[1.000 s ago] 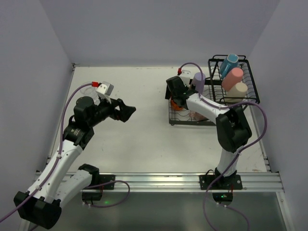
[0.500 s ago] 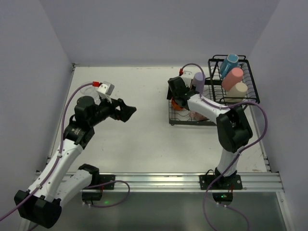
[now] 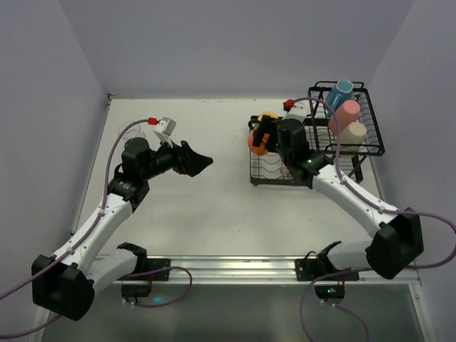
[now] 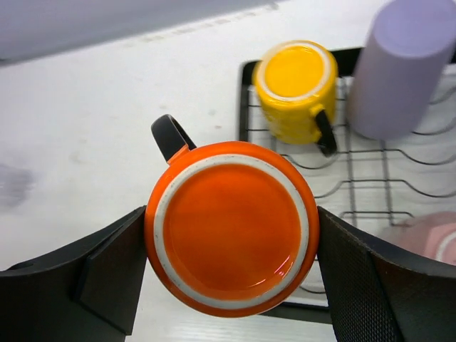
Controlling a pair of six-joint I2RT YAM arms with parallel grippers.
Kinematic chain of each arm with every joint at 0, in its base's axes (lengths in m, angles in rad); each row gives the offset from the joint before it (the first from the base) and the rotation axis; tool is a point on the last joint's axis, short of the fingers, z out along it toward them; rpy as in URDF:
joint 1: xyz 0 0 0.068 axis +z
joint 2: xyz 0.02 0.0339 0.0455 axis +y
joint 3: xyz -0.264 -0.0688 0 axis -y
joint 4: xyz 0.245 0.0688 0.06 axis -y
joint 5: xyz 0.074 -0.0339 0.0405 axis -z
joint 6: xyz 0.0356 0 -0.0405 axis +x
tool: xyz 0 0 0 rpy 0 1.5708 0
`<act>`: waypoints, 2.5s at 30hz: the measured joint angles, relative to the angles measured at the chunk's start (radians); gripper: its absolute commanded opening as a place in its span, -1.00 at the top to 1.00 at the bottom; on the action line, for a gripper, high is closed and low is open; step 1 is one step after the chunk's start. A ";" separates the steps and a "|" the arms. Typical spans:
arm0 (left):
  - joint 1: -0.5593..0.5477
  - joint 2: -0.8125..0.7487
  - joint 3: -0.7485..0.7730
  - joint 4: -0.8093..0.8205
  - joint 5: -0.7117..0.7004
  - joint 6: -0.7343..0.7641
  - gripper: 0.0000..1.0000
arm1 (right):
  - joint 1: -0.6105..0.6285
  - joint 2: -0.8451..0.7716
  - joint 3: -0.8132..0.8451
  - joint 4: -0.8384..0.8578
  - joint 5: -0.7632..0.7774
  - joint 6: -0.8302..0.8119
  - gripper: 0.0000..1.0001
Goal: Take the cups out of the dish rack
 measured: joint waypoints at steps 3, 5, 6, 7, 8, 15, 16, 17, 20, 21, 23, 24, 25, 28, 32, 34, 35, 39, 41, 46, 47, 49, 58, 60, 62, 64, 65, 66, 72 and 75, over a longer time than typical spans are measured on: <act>0.000 0.033 -0.046 0.114 0.047 -0.082 -0.91 | 0.000 -0.118 -0.070 0.080 -0.123 0.048 0.15; 0.000 0.066 -0.077 0.195 0.079 -0.140 -0.83 | -0.001 -0.179 -0.119 0.132 -0.217 0.102 0.16; -0.001 0.085 -0.091 0.234 0.096 -0.170 -0.79 | -0.001 -0.204 -0.144 0.160 -0.265 0.130 0.15; -0.001 0.105 -0.101 0.273 0.108 -0.200 -0.73 | -0.001 -0.225 -0.169 0.193 -0.315 0.158 0.15; -0.002 0.124 -0.111 0.312 0.122 -0.233 -0.67 | 0.000 -0.240 -0.190 0.227 -0.363 0.188 0.15; -0.047 0.195 -0.130 0.546 0.172 -0.389 -0.24 | 0.002 -0.245 -0.281 0.414 -0.620 0.369 0.15; -0.055 0.199 -0.130 0.572 0.176 -0.402 -0.18 | 0.002 -0.237 -0.288 0.441 -0.643 0.391 0.15; -0.063 0.203 -0.130 0.597 0.178 -0.418 -0.11 | 0.002 -0.225 -0.293 0.468 -0.665 0.414 0.15; -0.082 0.211 -0.132 0.658 0.182 -0.450 0.06 | 0.002 -0.190 -0.313 0.549 -0.718 0.471 0.15; -0.087 0.213 -0.132 0.678 0.182 -0.460 0.16 | 0.002 -0.175 -0.323 0.581 -0.733 0.494 0.15; -0.091 0.217 -0.137 0.695 0.177 -0.478 0.32 | 0.000 -0.150 -0.338 0.639 -0.755 0.540 0.15; -0.091 0.219 -0.140 0.706 0.174 -0.489 0.57 | -0.003 -0.140 -0.342 0.663 -0.762 0.552 0.15; -0.091 0.220 -0.145 0.719 0.171 -0.509 0.69 | -0.007 -0.132 -0.347 0.684 -0.772 0.566 0.15; -0.091 0.212 -0.152 0.764 0.167 -0.571 1.00 | -0.020 -0.111 -0.365 0.778 -0.801 0.624 -0.06; -0.106 0.162 -0.150 0.721 0.117 -0.514 1.00 | -0.018 -0.092 -0.383 0.841 -0.801 0.677 -0.98; -0.116 0.146 -0.119 0.608 0.065 -0.440 1.00 | -0.019 -0.078 -0.389 0.839 -0.802 0.669 -0.98; -0.119 0.148 -0.093 0.536 0.019 -0.396 1.00 | -0.015 -0.070 -0.393 0.833 -0.809 0.664 -0.98; -0.113 0.196 0.050 0.214 -0.188 -0.242 1.00 | 0.000 -0.061 -0.413 0.793 -0.829 0.629 -0.98; -0.111 0.256 0.161 0.039 -0.286 -0.166 1.00 | 0.002 -0.061 -0.419 0.760 -0.829 0.597 -0.98; -0.101 0.435 0.385 -0.264 -0.484 -0.014 1.00 | 0.002 -0.079 -0.452 0.653 -0.824 0.507 -0.98; -0.095 0.472 0.420 -0.314 -0.511 0.013 1.00 | 0.002 -0.090 -0.459 0.621 -0.821 0.486 -0.98; -0.074 0.562 0.494 -0.419 -0.557 0.061 1.00 | 0.002 -0.125 -0.467 0.553 -0.801 0.443 -0.98; 0.046 0.960 0.782 -0.696 -0.669 0.199 1.00 | 0.002 -0.301 -0.467 0.378 -0.713 0.281 -0.98; 0.060 1.010 0.827 -0.732 -0.686 0.219 1.00 | 0.002 -0.314 -0.467 0.355 -0.694 0.259 -0.98; 0.064 1.042 0.881 -0.769 -0.696 0.235 1.00 | 0.002 -0.318 -0.467 0.338 -0.681 0.240 -0.98; 0.068 1.072 0.930 -0.795 -0.701 0.249 0.82 | 0.002 -0.319 -0.467 0.323 -0.668 0.229 -0.98; 0.068 1.084 0.949 -0.803 -0.704 0.257 0.64 | 0.002 -0.319 -0.467 0.315 -0.667 0.224 -0.98; 0.068 1.093 0.965 -0.813 -0.706 0.264 0.56 | 0.002 -0.319 -0.467 0.310 -0.665 0.219 -0.98; 0.069 1.118 1.025 -0.855 -0.743 0.290 0.13 | 0.002 -0.319 -0.465 0.281 -0.639 0.194 -0.98; 0.070 1.118 1.032 -0.859 -0.762 0.293 0.03 | 0.002 -0.319 -0.455 0.248 -0.611 0.176 -0.98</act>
